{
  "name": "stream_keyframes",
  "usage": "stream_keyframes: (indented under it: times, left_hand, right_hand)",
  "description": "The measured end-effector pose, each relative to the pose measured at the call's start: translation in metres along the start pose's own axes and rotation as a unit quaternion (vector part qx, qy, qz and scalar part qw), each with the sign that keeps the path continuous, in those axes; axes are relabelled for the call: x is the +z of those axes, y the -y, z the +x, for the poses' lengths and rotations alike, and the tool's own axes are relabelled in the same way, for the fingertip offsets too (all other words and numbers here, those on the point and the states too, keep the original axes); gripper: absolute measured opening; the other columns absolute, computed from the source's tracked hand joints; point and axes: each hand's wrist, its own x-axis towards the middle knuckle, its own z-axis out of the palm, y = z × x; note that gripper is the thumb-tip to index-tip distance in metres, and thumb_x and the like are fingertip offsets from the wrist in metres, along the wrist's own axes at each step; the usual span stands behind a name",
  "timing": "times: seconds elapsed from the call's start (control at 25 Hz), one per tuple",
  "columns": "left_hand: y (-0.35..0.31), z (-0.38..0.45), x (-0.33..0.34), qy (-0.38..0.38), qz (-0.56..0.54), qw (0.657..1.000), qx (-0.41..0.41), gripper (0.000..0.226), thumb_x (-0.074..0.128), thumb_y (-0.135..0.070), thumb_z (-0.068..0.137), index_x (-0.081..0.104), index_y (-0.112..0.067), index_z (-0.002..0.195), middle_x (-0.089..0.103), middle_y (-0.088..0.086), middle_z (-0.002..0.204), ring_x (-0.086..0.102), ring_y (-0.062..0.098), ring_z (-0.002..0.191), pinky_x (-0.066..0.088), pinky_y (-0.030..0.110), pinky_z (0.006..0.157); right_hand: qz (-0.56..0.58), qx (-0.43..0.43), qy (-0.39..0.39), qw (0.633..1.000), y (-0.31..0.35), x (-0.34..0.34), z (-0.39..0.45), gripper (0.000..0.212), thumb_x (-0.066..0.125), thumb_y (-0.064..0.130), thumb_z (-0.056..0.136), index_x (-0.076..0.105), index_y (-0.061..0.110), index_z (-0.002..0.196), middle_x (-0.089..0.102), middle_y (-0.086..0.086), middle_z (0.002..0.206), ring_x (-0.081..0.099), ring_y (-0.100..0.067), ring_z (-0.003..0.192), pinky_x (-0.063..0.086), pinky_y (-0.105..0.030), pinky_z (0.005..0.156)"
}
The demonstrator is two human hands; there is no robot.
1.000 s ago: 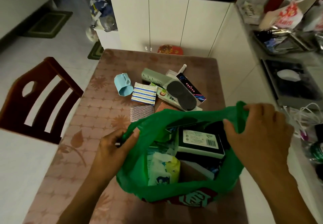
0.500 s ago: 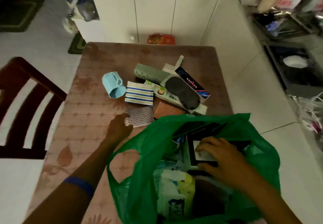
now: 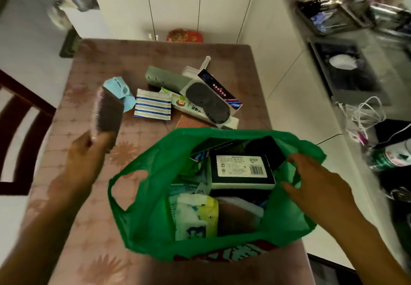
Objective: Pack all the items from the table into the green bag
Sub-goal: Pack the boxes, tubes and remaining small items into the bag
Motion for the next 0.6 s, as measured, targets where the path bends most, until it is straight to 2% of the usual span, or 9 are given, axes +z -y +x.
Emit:
stream_keyframes:
  times: [0.04,0.08,0.16,0.24,0.32,0.36,0.4,0.52,0.6]
  left_hand:
    - [-0.013,-0.016,-0.006,-0.022,-0.025,0.998,0.055,0.025,0.057,-0.04,0.079,0.066,-0.018,0.088,0.072,0.002,0.084,0.065,0.02,0.081,0.046,0.031,0.068]
    - [-0.029,-0.041,-0.007,0.002,-0.044,0.995,0.094,0.015,0.057,-0.032,0.081,0.066,-0.02,0.081,0.073,-0.005,0.076,0.067,0.009,0.076,0.051,0.027,0.067]
    - [-0.052,-0.083,0.013,0.178,-0.039,0.969,0.169,0.011,0.062,-0.02,0.081,0.065,-0.023,0.091,0.072,-0.006,0.083,0.067,0.005,0.078,0.054,0.023,0.068]
    - [-0.052,-0.103,0.056,0.331,0.093,0.914,0.216,0.026,0.066,-0.029,0.076,0.06,-0.027,0.101,0.069,-0.006,0.091,0.066,0.013,0.085,0.052,0.03,0.069]
    - [-0.034,-0.111,0.093,0.385,0.264,0.851,0.24,0.042,0.068,-0.041,0.073,0.056,-0.03,0.113,0.067,-0.008,0.104,0.064,0.015,0.094,0.047,0.025,0.073]
    - [-0.026,-0.115,0.102,0.361,0.308,0.847,0.238,0.052,0.068,-0.047,0.073,0.053,-0.033,0.12,0.066,-0.01,0.114,0.062,0.014,0.099,0.048,0.024,0.078]
    - [-0.021,-0.121,0.103,0.299,0.3,0.87,0.252,0.054,0.067,-0.051,0.073,0.053,-0.034,0.122,0.065,-0.011,0.117,0.062,0.012,0.1,0.05,0.024,0.081]
    - [-0.033,-0.117,0.067,0.1,0.071,0.956,0.266,0.022,0.068,-0.038,0.082,0.066,-0.028,0.101,0.069,-0.012,0.091,0.064,0.007,0.076,0.047,0.016,0.063]
    - [-0.025,-0.079,0.04,0.02,-0.013,0.971,0.237,0.014,0.066,-0.03,0.085,0.066,-0.028,0.098,0.069,-0.01,0.087,0.063,0.007,0.072,0.049,0.02,0.062]
  right_hand:
    - [0.053,0.002,-0.01,0.999,0.0,-0.009,-0.004,0.04,0.062,0.04,0.087,0.046,0.033,0.123,0.06,0.007,0.098,0.051,-0.009,0.06,0.034,-0.023,0.048]
    - [0.124,-0.004,-0.017,0.992,-0.001,-0.017,-0.007,0.033,0.064,0.037,0.086,0.05,0.035,0.115,0.061,0.011,0.089,0.052,-0.006,0.055,0.035,-0.021,0.046]
    - [0.263,-0.018,-0.04,0.964,-0.004,-0.036,-0.012,0.017,0.068,0.035,0.084,0.057,0.037,0.097,0.063,0.01,0.074,0.058,-0.008,0.049,0.041,-0.017,0.043]
    - [0.355,-0.036,-0.065,0.932,-0.005,-0.054,-0.013,0.006,0.067,0.034,0.084,0.062,0.033,0.087,0.065,0.006,0.068,0.063,-0.011,0.054,0.05,-0.027,0.047]
    - [0.395,-0.044,-0.062,0.916,-0.006,-0.065,-0.014,0.002,0.067,0.03,0.084,0.065,0.032,0.085,0.068,0.009,0.068,0.065,-0.01,0.06,0.052,-0.029,0.053]
    - [0.411,-0.044,-0.052,0.909,-0.006,-0.068,-0.016,0.004,0.067,0.03,0.084,0.066,0.034,0.085,0.069,0.01,0.067,0.065,-0.009,0.06,0.052,-0.026,0.053]
    - [0.427,-0.044,-0.034,0.903,-0.005,-0.071,-0.017,0.005,0.068,0.035,0.081,0.067,0.037,0.085,0.07,0.007,0.066,0.065,-0.01,0.058,0.05,-0.026,0.052]
    - [0.44,-0.058,0.013,0.896,0.008,-0.077,-0.019,0.044,0.065,0.067,0.061,0.066,0.036,0.092,0.068,-0.008,0.059,0.058,-0.017,0.049,0.042,-0.027,0.05]
    - [0.436,-0.058,0.032,0.897,0.02,-0.075,-0.016,0.038,0.068,0.057,0.065,0.065,0.035,0.095,0.069,-0.006,0.061,0.06,-0.012,0.049,0.047,-0.03,0.051]
